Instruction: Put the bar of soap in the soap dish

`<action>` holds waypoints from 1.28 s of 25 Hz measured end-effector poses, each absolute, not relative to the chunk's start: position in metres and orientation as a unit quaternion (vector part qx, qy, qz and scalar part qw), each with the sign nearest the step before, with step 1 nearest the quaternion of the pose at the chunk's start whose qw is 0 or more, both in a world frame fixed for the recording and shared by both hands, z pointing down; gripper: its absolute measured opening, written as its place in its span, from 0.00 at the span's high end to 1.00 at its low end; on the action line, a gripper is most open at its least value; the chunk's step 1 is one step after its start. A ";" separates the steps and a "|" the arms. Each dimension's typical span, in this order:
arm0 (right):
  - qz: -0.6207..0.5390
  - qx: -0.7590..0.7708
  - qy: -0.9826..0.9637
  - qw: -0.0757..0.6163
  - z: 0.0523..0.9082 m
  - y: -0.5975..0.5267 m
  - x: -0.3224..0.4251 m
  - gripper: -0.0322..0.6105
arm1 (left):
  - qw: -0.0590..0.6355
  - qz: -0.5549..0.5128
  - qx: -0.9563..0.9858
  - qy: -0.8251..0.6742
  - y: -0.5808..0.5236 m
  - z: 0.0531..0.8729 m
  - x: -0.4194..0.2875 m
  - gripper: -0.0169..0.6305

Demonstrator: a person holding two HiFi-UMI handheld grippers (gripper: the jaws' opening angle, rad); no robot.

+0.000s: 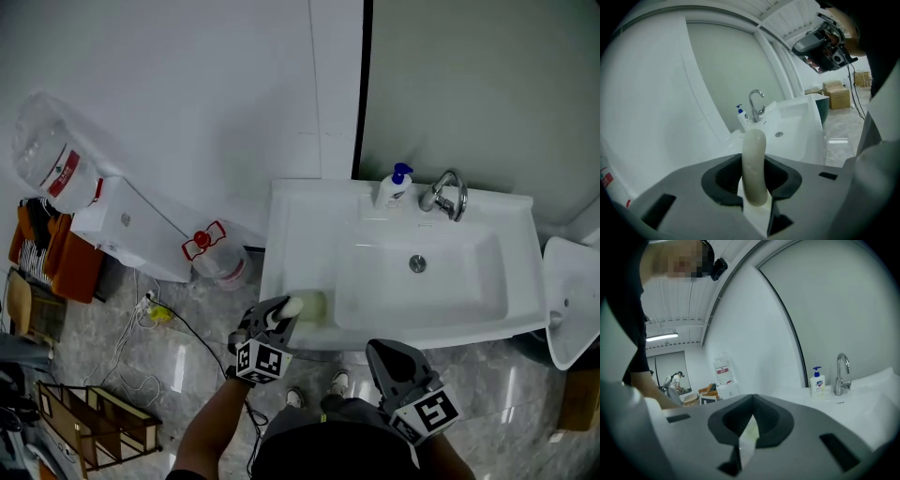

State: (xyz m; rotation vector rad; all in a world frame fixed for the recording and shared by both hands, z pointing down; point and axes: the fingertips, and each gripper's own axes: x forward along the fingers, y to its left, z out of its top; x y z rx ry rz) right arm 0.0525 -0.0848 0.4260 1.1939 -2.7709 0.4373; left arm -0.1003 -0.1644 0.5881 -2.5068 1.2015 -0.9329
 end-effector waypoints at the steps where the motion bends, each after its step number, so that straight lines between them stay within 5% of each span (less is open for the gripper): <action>1: 0.148 0.391 -0.907 0.048 0.428 -0.084 0.053 0.93 | 0.107 -0.322 -0.850 0.403 -0.166 0.592 -0.099 0.80; 17: 0.154 0.397 -0.905 0.018 0.436 -0.093 0.065 0.93 | 0.113 -0.432 -0.830 0.335 -0.177 0.653 -0.090 0.80; 32: 0.176 0.416 -0.890 0.062 0.454 -0.099 0.081 0.93 | 0.142 -0.492 -0.809 0.288 -0.193 0.685 -0.077 0.80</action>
